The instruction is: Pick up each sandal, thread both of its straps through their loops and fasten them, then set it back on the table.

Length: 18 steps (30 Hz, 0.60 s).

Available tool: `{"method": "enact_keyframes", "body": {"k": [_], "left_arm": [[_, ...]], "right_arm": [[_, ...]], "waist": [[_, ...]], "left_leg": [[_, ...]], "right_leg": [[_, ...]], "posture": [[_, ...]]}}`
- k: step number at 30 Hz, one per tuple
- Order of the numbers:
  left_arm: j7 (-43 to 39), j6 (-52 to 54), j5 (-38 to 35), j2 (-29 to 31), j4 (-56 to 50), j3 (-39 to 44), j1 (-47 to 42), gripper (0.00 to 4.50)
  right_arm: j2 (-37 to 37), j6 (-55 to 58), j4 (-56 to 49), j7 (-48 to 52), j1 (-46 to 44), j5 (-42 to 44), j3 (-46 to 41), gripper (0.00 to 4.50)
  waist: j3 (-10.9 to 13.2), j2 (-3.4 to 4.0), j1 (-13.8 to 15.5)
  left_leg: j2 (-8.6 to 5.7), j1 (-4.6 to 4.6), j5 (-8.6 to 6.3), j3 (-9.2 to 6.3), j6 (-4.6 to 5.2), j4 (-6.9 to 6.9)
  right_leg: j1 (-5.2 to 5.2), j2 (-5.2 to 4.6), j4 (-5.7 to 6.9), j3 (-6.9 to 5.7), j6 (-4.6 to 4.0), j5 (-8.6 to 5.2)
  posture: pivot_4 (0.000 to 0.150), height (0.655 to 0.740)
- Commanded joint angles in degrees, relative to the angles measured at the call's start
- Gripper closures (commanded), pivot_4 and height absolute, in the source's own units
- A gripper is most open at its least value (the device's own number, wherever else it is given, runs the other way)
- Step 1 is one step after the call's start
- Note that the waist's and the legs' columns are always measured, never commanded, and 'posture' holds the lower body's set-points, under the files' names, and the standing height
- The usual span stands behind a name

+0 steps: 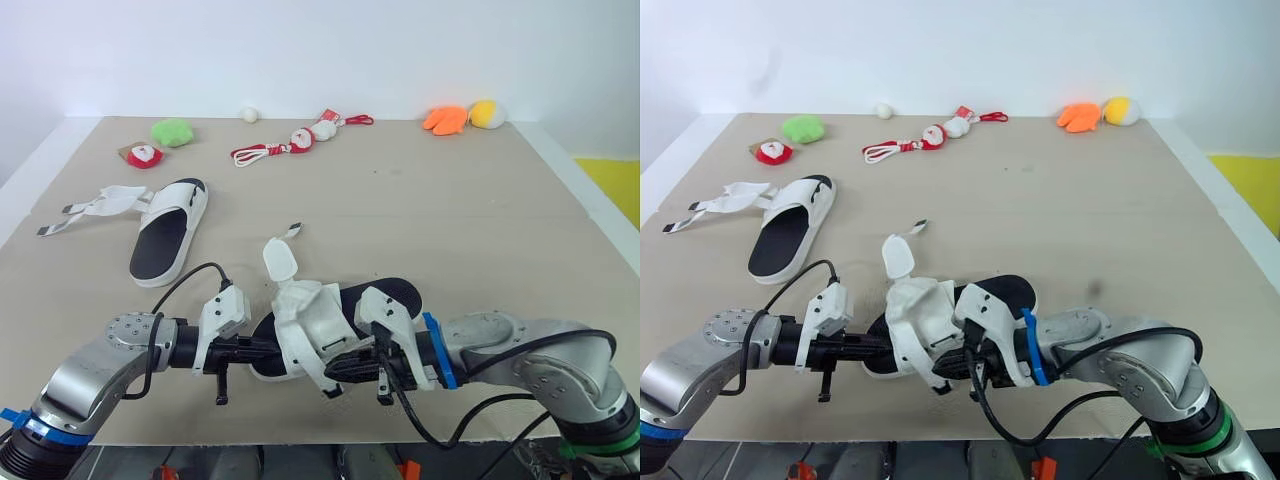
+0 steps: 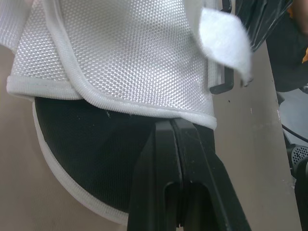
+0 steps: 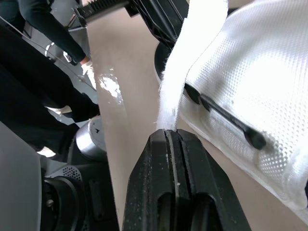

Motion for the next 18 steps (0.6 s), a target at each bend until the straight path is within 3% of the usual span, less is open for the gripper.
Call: {"method": "enact_keyframes", "body": {"k": [1,9,18], "left_arm": [[-0.52,0.35,0.70,0.23,1.10,-1.62,-0.09,4.50],[-0.45,0.08,0.94,0.23,1.81,-1.39,-0.60,4.50],[-0.54,-1.77,2.82,0.40,3.12,-2.07,-1.19,4.50]], "right_arm": [[-0.13,1.60,-0.23,1.31,-2.19,5.21,-3.41,4.46],[1.12,6.10,9.88,-2.70,-7.45,20.78,-9.65,4.46],[6.68,11.52,30.40,-13.15,-22.46,24.49,-9.53,4.46]], "waist": [[0.00,0.00,0.01],[0.00,0.00,0.04],[0.01,0.02,-0.03]], "left_leg": [[0.00,0.00,0.00,0.00,0.00,0.00],[0.00,0.00,0.00,-0.01,0.00,0.00],[0.00,-0.02,0.01,-0.02,0.02,0.01]], "right_leg": [[0.00,0.00,0.00,0.00,0.00,0.00],[0.01,0.00,-0.01,0.00,0.00,0.00],[0.00,0.03,-0.01,0.00,-0.02,0.07]], "posture": [[0.150,0.7400],[0.150,0.7400],[0.150,0.7400]]}}
